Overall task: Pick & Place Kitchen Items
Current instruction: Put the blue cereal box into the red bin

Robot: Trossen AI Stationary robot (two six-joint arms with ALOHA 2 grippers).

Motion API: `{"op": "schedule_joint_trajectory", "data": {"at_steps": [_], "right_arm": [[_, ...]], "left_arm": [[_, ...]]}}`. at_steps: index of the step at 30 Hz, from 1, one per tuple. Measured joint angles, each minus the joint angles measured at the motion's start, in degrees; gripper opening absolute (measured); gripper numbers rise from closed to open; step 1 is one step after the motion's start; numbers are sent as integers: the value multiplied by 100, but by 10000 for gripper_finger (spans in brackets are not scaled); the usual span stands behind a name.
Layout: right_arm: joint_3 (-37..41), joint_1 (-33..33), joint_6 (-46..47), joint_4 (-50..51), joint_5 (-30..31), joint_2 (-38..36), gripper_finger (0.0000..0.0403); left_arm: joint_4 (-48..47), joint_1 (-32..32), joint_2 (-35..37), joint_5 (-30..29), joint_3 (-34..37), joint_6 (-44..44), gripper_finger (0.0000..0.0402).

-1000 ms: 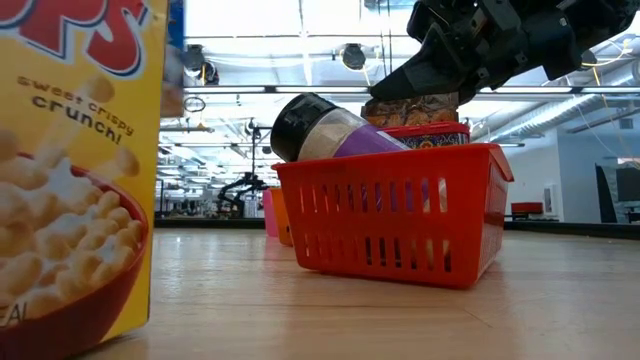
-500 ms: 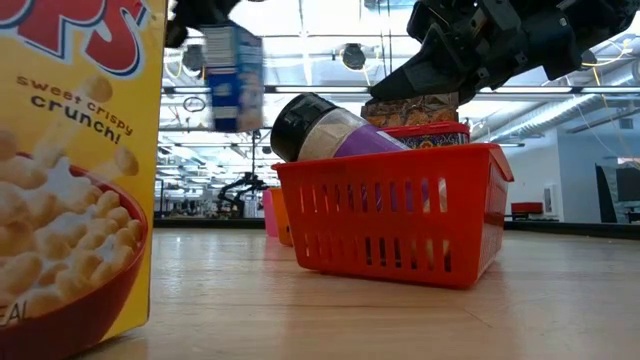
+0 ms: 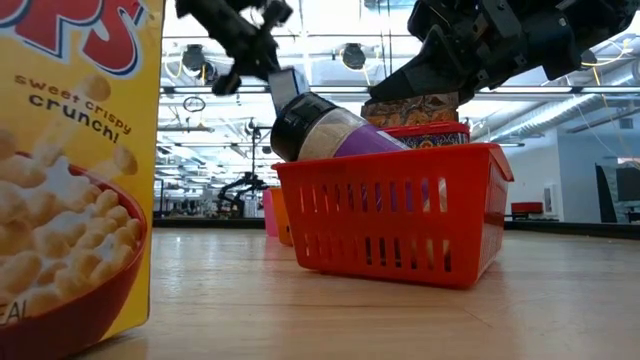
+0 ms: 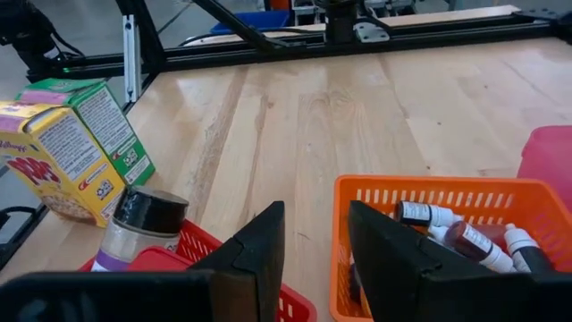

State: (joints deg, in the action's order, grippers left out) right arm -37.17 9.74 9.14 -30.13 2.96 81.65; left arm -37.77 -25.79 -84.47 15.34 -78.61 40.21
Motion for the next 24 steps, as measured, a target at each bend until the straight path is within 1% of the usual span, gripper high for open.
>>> {"op": "schedule_joint_trajectory", "data": {"at_steps": [7, 10, 16, 24], "right_arm": [[0, 0, -39, -4, 0, 0, 116], [0, 0, -38, -2, 0, 0, 116], [0, 0, -43, -2, 0, 0, 116], [0, 0, -86, -35, 0, 0, 116]], "left_arm": [[231, -693, -660, 424, -28, -167, 3], [272, -917, -907, 460, -76, -240, 4], [459, -1128, -1284, 548, -170, -437, 2], [449, -1404, -1399, 543, -181, -591, 6]]}}
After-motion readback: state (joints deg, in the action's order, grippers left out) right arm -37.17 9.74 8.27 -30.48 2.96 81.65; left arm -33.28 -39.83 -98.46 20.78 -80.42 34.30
